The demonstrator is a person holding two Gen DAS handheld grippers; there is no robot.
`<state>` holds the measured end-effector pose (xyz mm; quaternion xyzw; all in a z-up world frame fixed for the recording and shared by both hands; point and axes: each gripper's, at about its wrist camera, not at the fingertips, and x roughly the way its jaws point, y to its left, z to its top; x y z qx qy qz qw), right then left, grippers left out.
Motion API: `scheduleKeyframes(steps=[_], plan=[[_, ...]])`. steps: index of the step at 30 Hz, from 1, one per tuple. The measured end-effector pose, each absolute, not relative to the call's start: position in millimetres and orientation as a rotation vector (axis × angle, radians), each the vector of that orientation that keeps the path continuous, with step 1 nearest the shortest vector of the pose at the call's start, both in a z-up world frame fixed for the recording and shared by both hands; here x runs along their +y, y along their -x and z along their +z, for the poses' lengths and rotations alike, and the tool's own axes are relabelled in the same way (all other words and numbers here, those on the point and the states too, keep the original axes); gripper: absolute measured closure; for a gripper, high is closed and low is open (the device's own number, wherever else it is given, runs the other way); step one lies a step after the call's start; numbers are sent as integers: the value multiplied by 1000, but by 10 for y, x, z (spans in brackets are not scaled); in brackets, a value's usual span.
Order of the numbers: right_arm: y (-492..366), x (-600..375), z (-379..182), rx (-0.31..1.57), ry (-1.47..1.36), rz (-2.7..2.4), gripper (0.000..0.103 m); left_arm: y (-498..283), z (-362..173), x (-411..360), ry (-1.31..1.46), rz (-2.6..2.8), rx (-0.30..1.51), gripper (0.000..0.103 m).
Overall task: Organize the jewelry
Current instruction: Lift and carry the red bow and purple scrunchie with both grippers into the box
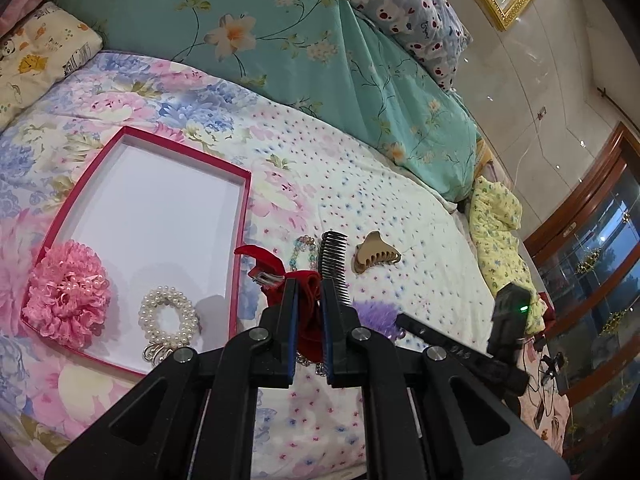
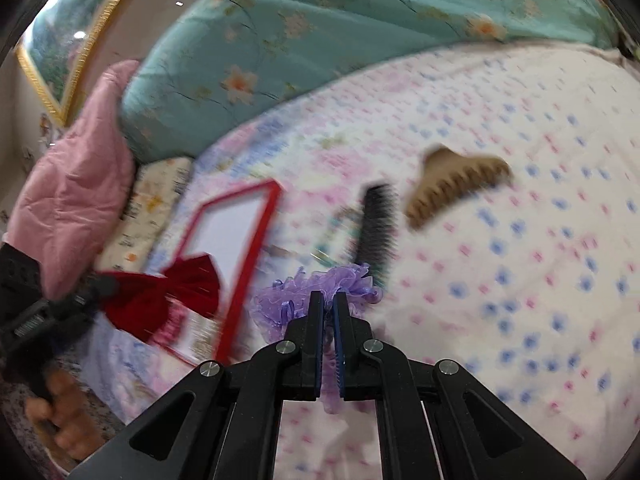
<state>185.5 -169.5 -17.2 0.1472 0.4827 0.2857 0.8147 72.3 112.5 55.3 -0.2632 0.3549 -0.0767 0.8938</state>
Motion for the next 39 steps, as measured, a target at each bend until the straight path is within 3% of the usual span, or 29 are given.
scheduleKeyframes(steps=[5, 7, 11, 13, 14, 17, 18, 19, 22, 31, 39], plan=[[-1899, -1901, -422, 1098, -298, 515, 86, -723, 554, 1069, 543, -171, 738, 95], [-1897, -1945, -406, 1088, -307, 504, 60, -721, 571, 1044, 537, -175, 736, 95], [-1839, -1860, -223, 1014, -271, 563, 55, -713, 611, 1017, 536, -175, 731, 95], [-1817, -1725, -185, 1011, -222, 599, 41, -710, 622, 1020, 537, -172, 730, 95], [-1808, -1642, -202, 1018, -195, 622, 40, -710, 628, 1019, 539, -171, 730, 95], [-1795, -1485, -364, 1058, -100, 595, 42, -706, 633, 1055, 541, -165, 728, 95], [-1798, -1475, -402, 1067, -94, 586, 54, -701, 634, 1072, 543, -162, 727, 95], [-1806, -1490, -466, 1080, -95, 570, 76, -698, 635, 1089, 544, -160, 726, 95], [-1843, -1578, -489, 1078, -127, 556, 86, -693, 640, 1142, 549, -153, 719, 95], [-1912, -1474, -79, 979, -254, 663, 88, -671, 682, 1356, 563, -119, 677, 95], [-2006, -728, 3, 991, -270, 822, 88, -794, 566, 1764, 590, -47, 656, 95]])
